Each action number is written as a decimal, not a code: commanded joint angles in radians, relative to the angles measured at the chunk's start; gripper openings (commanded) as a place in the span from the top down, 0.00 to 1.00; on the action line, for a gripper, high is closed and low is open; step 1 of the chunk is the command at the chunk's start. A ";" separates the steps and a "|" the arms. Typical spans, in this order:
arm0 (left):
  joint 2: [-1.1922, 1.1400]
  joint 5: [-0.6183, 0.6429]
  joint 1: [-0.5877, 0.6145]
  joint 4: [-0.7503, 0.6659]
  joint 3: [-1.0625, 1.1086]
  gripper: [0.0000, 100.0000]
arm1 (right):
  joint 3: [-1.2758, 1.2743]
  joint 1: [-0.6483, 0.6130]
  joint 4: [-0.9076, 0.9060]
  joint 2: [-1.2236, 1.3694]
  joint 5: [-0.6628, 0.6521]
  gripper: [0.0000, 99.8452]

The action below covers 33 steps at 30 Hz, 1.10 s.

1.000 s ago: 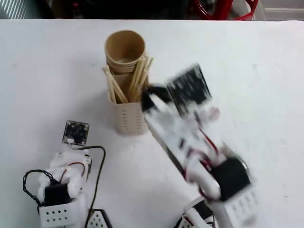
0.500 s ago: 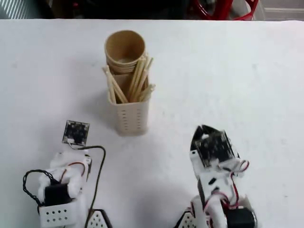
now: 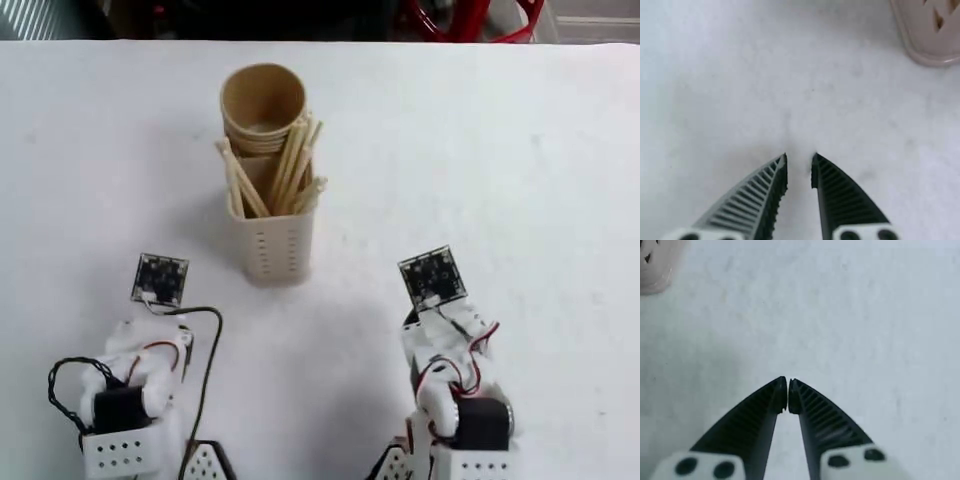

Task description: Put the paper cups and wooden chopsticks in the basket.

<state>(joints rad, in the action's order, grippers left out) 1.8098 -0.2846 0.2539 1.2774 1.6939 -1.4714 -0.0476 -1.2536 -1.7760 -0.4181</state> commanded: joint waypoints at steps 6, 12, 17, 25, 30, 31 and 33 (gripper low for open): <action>0.008 -0.006 0.001 0.006 -0.002 0.90 | -0.224 0.013 0.232 0.013 -0.012 0.98; 0.008 -0.006 0.001 0.006 -0.002 0.90 | -0.219 0.015 0.225 -0.010 -0.012 0.98; 0.008 -0.006 0.001 0.006 -0.002 0.90 | -0.219 0.015 0.209 -0.008 -0.012 0.98; 0.008 -0.006 0.001 0.006 -0.002 0.90 | -0.219 0.007 0.133 -0.015 -0.014 0.98; 0.008 -0.006 0.001 0.006 -0.002 0.90 | -0.219 0.007 0.128 -0.015 -0.014 0.98; 0.008 -0.006 0.001 0.006 -0.002 0.90 | -0.219 0.007 0.128 -0.015 -0.014 0.98; 0.008 -0.006 0.001 0.006 -0.002 0.90 | -0.219 0.007 0.130 -0.015 -0.014 0.98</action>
<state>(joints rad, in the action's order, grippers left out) 1.8098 -0.2846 0.2539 1.2774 1.6939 -1.6817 -0.0445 -1.1170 -1.7791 -0.4212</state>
